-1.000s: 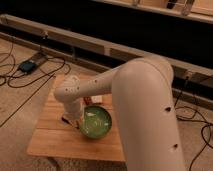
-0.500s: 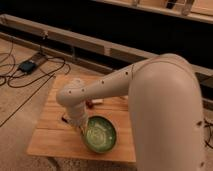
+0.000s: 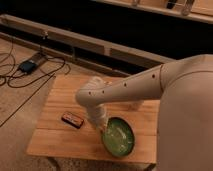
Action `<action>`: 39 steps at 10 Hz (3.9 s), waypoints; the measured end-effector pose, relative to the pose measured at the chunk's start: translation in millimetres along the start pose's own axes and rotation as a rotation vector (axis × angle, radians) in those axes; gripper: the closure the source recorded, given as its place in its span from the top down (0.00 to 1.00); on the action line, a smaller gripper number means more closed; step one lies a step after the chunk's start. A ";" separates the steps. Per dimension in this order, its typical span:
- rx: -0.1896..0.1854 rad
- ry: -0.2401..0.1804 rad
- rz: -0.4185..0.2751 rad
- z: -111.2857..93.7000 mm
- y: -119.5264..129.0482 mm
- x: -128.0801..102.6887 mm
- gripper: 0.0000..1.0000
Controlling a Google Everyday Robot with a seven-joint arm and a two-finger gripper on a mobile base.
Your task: Drag the ceramic bowl in a circle
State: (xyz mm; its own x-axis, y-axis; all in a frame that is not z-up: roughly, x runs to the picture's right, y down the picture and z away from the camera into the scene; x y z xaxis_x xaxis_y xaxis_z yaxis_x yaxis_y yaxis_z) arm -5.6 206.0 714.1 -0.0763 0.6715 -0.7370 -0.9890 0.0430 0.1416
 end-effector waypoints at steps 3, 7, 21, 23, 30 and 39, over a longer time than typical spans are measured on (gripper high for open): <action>0.038 -0.039 -0.008 7.4 -24.7 -34.5 0.00; 0.049 -0.046 -0.057 32.8 -16.5 -84.6 0.00; -0.150 0.095 -0.257 30.8 121.6 -11.6 0.00; -0.133 0.141 -0.188 32.7 91.7 11.9 0.00; -0.015 0.132 0.043 31.8 -30.0 4.4 0.00; -0.002 0.030 -0.195 52.2 36.1 -91.6 0.00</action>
State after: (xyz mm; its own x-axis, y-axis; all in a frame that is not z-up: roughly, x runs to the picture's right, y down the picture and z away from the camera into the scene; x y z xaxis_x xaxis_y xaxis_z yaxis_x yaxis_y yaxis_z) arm -27.7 184.6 821.2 0.1131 0.6279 -0.7700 -0.9857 0.1686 -0.0073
